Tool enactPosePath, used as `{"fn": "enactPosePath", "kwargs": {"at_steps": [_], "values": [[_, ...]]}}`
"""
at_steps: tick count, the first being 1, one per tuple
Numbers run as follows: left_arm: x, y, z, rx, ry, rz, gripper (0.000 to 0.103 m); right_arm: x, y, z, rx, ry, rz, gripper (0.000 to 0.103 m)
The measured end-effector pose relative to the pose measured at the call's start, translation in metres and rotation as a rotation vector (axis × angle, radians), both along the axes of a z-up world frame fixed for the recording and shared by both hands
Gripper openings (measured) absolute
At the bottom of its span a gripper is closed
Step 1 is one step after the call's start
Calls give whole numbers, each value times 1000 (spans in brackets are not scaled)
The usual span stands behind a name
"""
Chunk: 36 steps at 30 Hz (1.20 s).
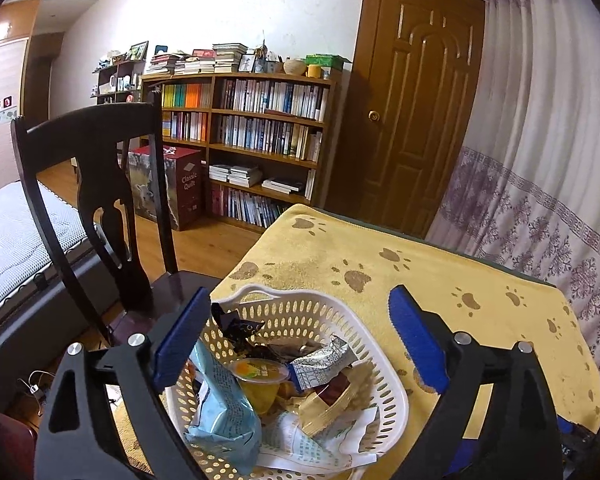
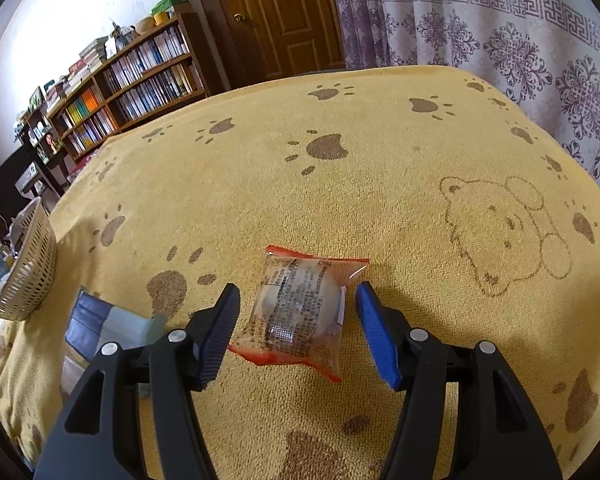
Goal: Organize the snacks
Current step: 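Lift the clear red-trimmed bag with the right gripper and release it into the basket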
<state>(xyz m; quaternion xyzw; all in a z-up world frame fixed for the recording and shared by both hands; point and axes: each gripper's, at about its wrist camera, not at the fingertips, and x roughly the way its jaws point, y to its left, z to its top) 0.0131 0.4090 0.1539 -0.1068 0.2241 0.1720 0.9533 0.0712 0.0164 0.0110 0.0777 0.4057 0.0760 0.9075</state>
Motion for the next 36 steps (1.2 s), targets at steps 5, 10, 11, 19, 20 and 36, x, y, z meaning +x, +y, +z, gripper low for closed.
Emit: {"fn": "enactPosePath", "kwargs": {"at_steps": [5, 10, 11, 19, 20, 36], "values": [[-3, -4, 2, 8, -6, -5, 93, 1, 6, -1, -45, 3, 1, 63], [-5, -4, 3, 16, -12, -2, 94, -1, 11, -1, -107, -3, -23, 47], [-6, -3, 4, 15, -14, 0, 94, -1, 11, 0, -112, -6, -22, 45], [-11, 4, 7, 29, -33, 50, 94, -9, 7, 5, -76, -48, -14, 39], [-12, 6, 8, 30, -35, 56, 94, -10, 7, 6, -65, -53, -10, 39], [-27, 39, 13, 27, -56, 162, 94, -29, 85, 44, 75, -111, 204, 39]]}}
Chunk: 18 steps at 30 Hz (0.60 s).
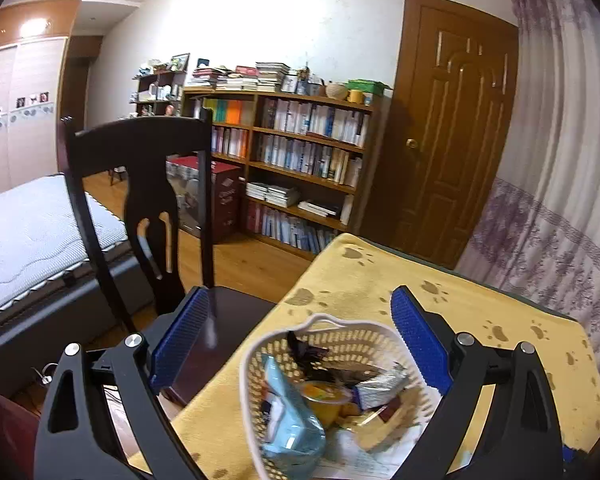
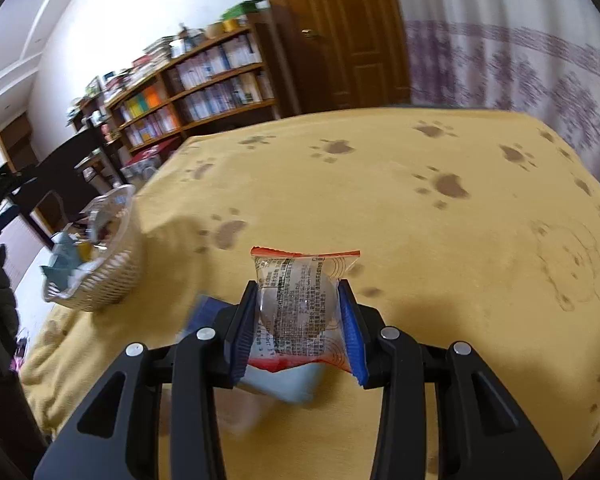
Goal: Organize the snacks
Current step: 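Lift the clear red-trimmed bag with the right gripper and release it into the basket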
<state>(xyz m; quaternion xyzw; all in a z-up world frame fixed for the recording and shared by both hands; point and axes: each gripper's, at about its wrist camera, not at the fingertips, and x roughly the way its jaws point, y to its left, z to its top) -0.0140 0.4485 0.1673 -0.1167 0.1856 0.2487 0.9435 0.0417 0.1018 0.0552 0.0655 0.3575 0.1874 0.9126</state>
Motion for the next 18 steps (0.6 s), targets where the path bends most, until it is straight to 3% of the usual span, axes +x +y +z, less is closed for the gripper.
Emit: {"fn": "enactPosePath", "kwargs": {"at_steps": [11, 18], "values": [[-9, 11, 4, -13, -22, 35, 94, -9, 104, 46, 11, -66, 215, 39], [-12, 17, 3, -20, -26, 62, 94, -9, 166, 57, 2, -71, 324, 39]]}}
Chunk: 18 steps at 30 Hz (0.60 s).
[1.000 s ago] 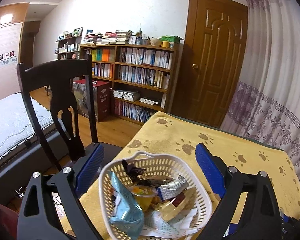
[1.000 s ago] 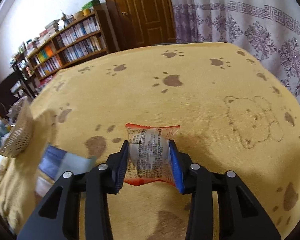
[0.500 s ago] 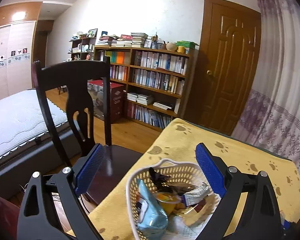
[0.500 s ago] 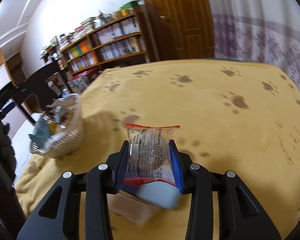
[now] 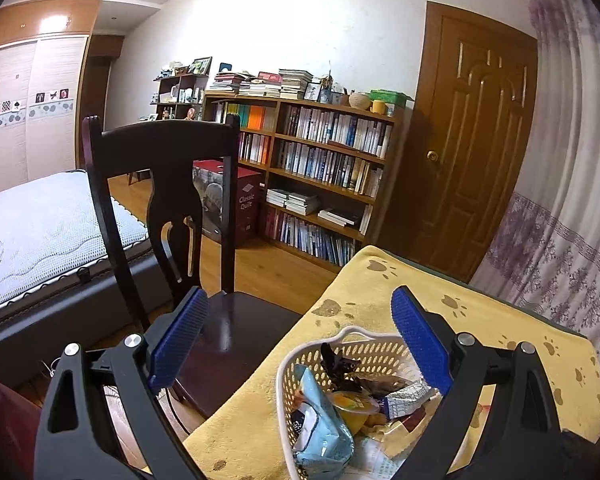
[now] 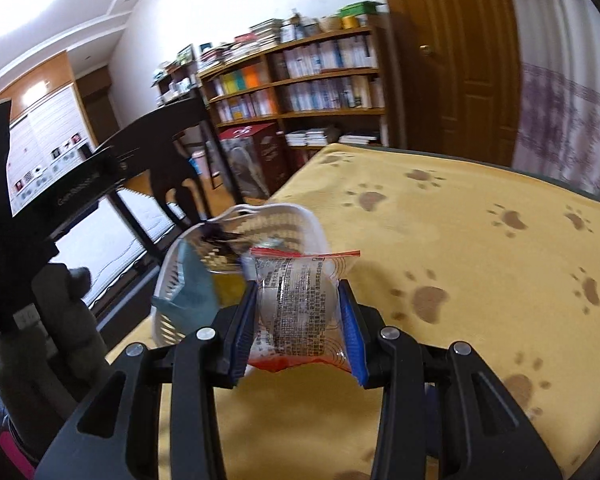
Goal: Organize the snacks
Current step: 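Lift the clear red-trimmed bag with the right gripper and release it into the basket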
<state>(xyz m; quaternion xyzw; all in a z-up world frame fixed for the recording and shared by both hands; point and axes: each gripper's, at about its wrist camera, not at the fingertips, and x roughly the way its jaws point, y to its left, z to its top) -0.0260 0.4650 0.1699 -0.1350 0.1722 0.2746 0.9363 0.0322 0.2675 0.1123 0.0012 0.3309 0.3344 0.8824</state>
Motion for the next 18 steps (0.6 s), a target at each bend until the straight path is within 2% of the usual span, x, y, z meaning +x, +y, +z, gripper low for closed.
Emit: {"fn": "enactPosePath", "kwargs": {"at_steps": [11, 12, 13, 14, 18], "values": [[-2, 4, 0, -12, -9, 11, 94, 9, 65, -12, 1, 72, 110, 41], [-3, 5, 1, -12, -9, 11, 94, 9, 68, -14, 6, 76, 119, 46], [-2, 5, 1, -11, -8, 8, 94, 8, 69, -14, 14, 76, 122, 56], [-3, 5, 0, -11, -8, 7, 94, 7, 67, -14, 24, 70, 122, 60], [-3, 5, 0, -11, -8, 6, 94, 8, 58, -11, 36, 54, 101, 61]]}}
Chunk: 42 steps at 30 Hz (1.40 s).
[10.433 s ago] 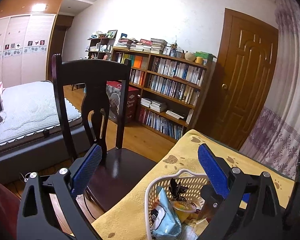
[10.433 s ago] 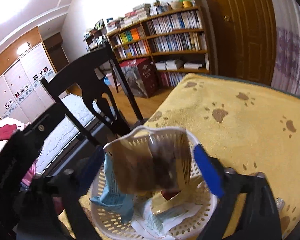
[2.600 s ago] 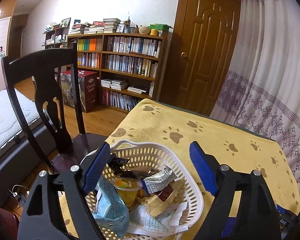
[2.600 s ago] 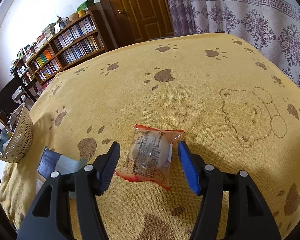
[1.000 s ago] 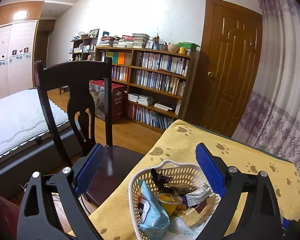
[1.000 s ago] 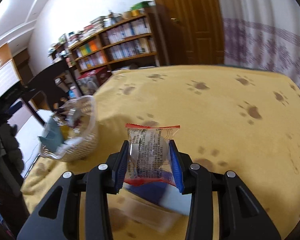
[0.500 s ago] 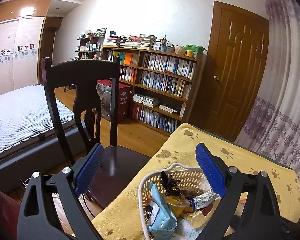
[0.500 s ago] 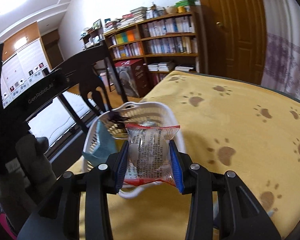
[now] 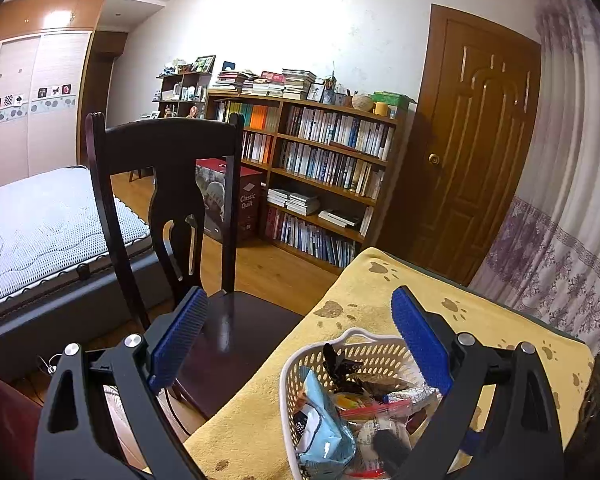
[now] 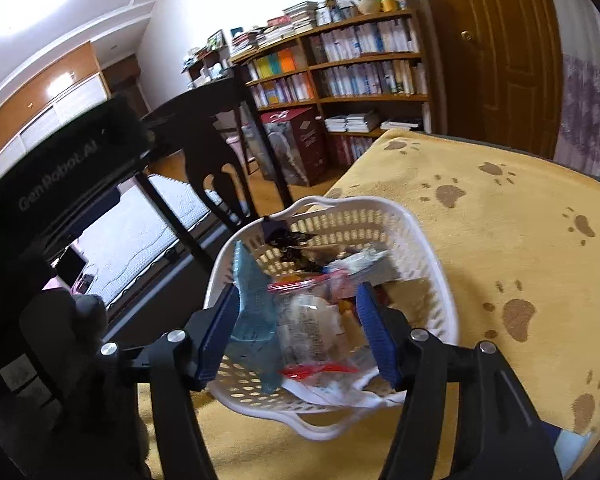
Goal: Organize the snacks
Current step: 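Lift the clear red-trimmed bag with the right gripper and release it into the basket, then lower the right gripper onto the blue tissue pack and close on it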
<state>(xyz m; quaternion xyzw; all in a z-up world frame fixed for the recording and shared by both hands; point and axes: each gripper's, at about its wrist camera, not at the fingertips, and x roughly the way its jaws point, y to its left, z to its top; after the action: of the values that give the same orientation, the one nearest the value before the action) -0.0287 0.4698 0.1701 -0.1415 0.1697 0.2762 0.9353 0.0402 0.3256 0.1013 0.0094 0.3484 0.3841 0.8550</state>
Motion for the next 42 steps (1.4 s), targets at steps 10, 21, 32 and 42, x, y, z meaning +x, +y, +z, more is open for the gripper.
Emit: {"fn": "enactPosePath", "kwargs": {"at_steps": [10, 21, 32, 42], "values": [[2, -7, 0, 13, 4, -16, 94, 7, -39, -3, 35, 13, -86, 61], [7, -28, 3, 58, 11, -67, 94, 7, -102, -12, 43, 19, -177, 61], [12, -49, 4, 105, 25, -114, 94, 16, -175, -39, -9, 73, -257, 61], [15, -78, 7, 170, 32, -185, 98, 7, -175, -62, -200, 45, -147, 71]]}}
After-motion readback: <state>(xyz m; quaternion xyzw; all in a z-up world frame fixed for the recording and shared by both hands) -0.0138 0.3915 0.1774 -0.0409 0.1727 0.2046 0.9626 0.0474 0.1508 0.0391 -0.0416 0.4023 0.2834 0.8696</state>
